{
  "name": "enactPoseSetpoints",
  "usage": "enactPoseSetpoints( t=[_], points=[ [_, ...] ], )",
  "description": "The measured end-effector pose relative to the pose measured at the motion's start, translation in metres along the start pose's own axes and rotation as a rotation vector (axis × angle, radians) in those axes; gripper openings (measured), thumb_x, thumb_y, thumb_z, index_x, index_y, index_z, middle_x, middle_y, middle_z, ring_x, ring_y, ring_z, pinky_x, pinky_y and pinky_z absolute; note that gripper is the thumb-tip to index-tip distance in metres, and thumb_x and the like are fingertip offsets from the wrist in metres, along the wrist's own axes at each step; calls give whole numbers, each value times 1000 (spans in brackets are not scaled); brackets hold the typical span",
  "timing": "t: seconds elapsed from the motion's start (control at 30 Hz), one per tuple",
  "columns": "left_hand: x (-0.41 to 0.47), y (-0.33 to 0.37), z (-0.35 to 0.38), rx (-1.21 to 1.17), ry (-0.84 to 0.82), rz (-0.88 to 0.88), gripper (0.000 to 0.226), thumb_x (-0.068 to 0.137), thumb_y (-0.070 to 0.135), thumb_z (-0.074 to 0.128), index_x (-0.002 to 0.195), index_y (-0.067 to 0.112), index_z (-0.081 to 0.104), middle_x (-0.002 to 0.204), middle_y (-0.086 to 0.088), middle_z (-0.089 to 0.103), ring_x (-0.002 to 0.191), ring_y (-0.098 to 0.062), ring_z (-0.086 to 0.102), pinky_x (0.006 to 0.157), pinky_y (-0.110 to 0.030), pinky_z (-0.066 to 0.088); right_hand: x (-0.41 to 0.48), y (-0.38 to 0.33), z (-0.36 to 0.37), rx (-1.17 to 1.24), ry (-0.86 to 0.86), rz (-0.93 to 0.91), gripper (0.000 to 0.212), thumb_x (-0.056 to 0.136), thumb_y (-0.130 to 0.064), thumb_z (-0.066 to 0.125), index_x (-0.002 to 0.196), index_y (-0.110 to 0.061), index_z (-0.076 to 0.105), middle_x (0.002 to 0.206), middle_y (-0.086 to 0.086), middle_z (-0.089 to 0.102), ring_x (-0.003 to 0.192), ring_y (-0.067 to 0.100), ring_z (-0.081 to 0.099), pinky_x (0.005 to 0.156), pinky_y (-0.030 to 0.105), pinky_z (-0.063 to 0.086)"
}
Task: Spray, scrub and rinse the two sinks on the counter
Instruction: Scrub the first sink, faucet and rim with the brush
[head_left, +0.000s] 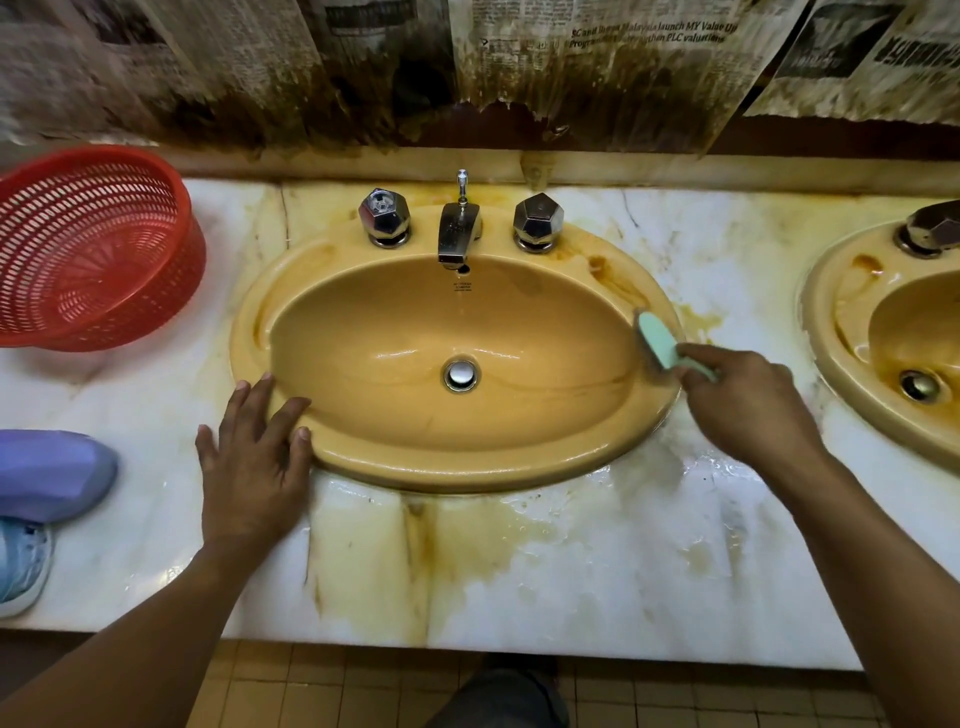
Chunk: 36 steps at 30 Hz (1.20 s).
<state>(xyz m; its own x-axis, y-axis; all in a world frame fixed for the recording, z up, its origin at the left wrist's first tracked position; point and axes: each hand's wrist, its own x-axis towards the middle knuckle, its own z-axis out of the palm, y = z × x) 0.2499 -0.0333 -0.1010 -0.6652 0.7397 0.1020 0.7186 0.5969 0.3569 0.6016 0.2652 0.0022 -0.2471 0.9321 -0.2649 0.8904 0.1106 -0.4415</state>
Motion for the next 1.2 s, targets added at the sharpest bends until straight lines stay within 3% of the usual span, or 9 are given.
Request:
enactPoseSetpoints(
  t=[0.07,0.27,0.4,0.5,0.73,0.8,0.87,1.03,1.2],
  points=[
    [0,0,0,5,4,2,46,102,43,36,138,28,60,166,3,31,157,-21,17,118,-66,18,14,2,-5,-22,35,39,36,100,-33,53,133,-36,67,124,15,70,119,40,56,96,45,52],
    [0,-1,1,5,5,6,46,102,43,36,139,27,59,166,3,31,157,-21,17,118,-65,18,17,5,-5,-198,-111,-4,39,100,-32,49,134,-43,64,128,14,66,118,41,56,93,46,52],
    [-1,-2,1,1,4,4,46,102,43,36,139,27,59,166,2,31,157,-21,17,118,-66,18,38,0,-12,-132,-28,29,37,98,-29,49,128,-38,68,130,14,67,119,42,54,95,44,48],
    [-1,-1,1,2,7,1,47,102,44,36,139,27,60,166,2,31,157,-22,17,118,-66,18,39,-15,-5,-116,-85,-28,30,100,-24,51,121,-26,73,125,17,67,116,41,56,95,45,50],
    [-1,-2,1,7,12,2,48,102,43,36,139,26,60,166,2,32,157,-23,18,117,-66,19,50,-9,-13,-113,-67,-34,34,100,-32,53,129,-37,69,135,13,65,124,38,55,99,41,48],
    [0,-1,1,9,17,2,47,102,43,36,138,26,60,166,2,32,157,-23,18,117,-66,19,50,-8,-13,-94,-127,-57,34,101,-32,57,133,-36,68,138,11,64,121,35,57,92,35,45],
    [1,-1,1,7,16,0,47,102,43,36,139,27,60,166,2,32,157,-23,18,117,-66,19,56,-4,-19,-93,-116,-30,33,101,-33,57,131,-36,69,136,9,66,104,31,59,82,30,43],
    [-1,-1,1,0,3,-14,47,102,44,35,139,28,59,167,3,30,158,-20,16,120,-64,15,30,5,-14,-87,-70,30,35,100,-32,54,132,-36,69,133,14,67,119,38,59,96,38,49],
    [-2,1,1,-2,4,-18,46,102,44,35,140,28,59,167,3,30,158,-20,16,119,-65,15,-22,11,16,-43,-92,36,40,101,-35,48,139,-39,62,125,14,68,113,39,60,95,46,53]
  ],
)
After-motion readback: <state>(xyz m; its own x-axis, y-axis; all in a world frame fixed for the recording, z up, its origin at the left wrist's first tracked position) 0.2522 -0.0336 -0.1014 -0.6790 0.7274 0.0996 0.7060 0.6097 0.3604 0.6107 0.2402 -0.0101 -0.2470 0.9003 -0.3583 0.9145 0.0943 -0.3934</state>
